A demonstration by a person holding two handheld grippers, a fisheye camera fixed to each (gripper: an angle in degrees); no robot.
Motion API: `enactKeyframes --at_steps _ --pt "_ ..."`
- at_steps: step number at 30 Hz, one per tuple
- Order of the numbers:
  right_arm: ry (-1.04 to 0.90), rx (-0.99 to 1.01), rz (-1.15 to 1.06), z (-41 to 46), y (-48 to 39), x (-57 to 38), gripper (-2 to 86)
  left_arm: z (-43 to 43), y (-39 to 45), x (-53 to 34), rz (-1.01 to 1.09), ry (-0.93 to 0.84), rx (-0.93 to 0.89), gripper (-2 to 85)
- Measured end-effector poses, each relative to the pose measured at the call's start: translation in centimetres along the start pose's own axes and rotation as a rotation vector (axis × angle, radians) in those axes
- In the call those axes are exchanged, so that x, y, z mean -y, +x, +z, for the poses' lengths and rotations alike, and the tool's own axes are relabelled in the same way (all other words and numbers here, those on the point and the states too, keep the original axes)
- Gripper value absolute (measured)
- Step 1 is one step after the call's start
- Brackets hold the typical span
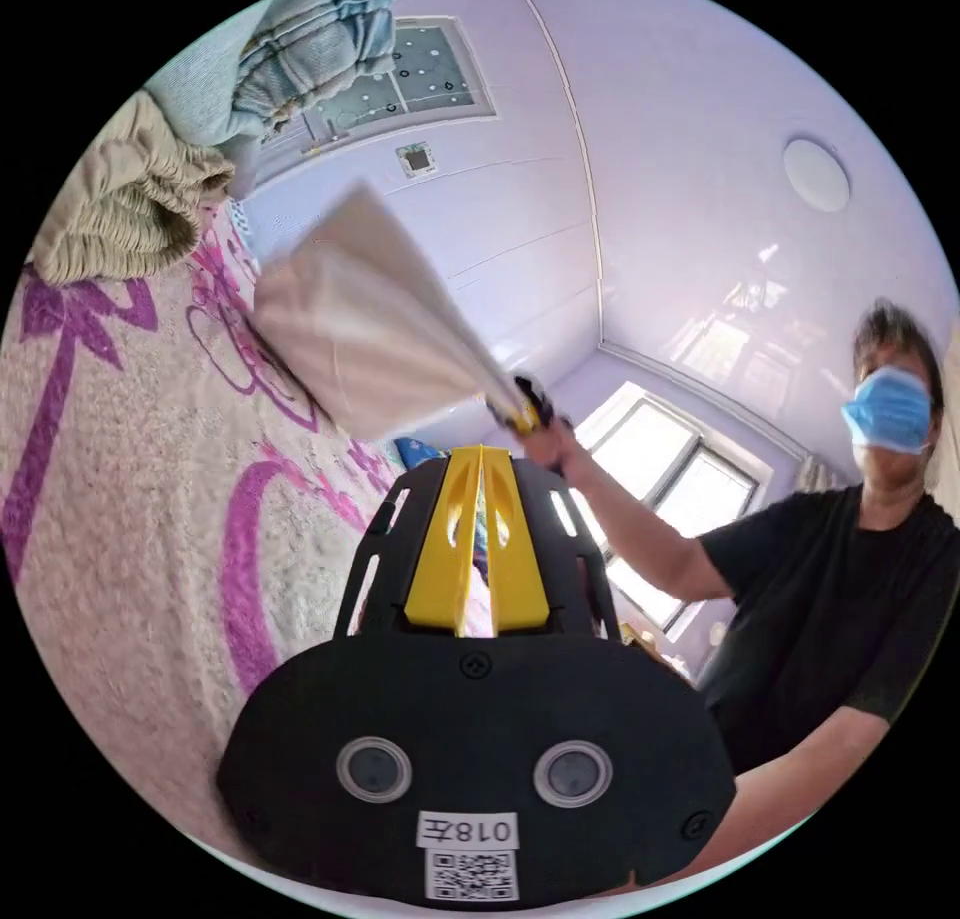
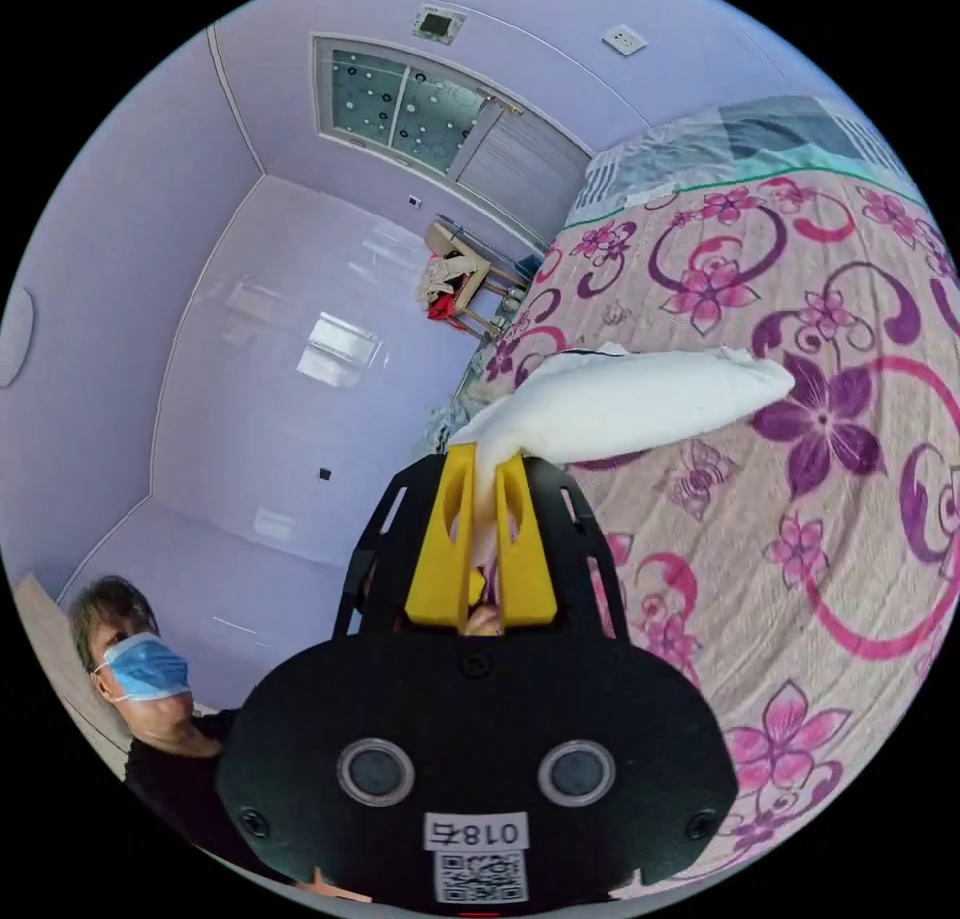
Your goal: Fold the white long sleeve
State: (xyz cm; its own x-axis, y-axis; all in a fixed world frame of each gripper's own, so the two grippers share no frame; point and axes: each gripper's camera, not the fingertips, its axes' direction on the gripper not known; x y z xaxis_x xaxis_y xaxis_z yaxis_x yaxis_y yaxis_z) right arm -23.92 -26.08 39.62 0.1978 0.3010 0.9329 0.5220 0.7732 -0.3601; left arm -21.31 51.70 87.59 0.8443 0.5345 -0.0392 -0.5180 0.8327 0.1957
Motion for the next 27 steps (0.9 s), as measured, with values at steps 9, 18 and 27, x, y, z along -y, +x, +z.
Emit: enactKeyframes --at_steps 9,18,27 --pt "0.071 0.09 0.416 -16.3 11.9 -39.4 6.1 -0.1 16.7 -2.6 -0.049 -0.154 0.031 -0.7" --pt "0.17 -0.3 -0.118 -14.5 0.2 -46.2 10.5 1.7 22.0 -5.2 -0.209 -0.248 0.448 3.1" --pt "-0.23 -0.698 -0.677 5.8 -7.0 -45.7 12.7 2.8 27.0 -2.5 -0.195 -0.316 0.445 3.1"
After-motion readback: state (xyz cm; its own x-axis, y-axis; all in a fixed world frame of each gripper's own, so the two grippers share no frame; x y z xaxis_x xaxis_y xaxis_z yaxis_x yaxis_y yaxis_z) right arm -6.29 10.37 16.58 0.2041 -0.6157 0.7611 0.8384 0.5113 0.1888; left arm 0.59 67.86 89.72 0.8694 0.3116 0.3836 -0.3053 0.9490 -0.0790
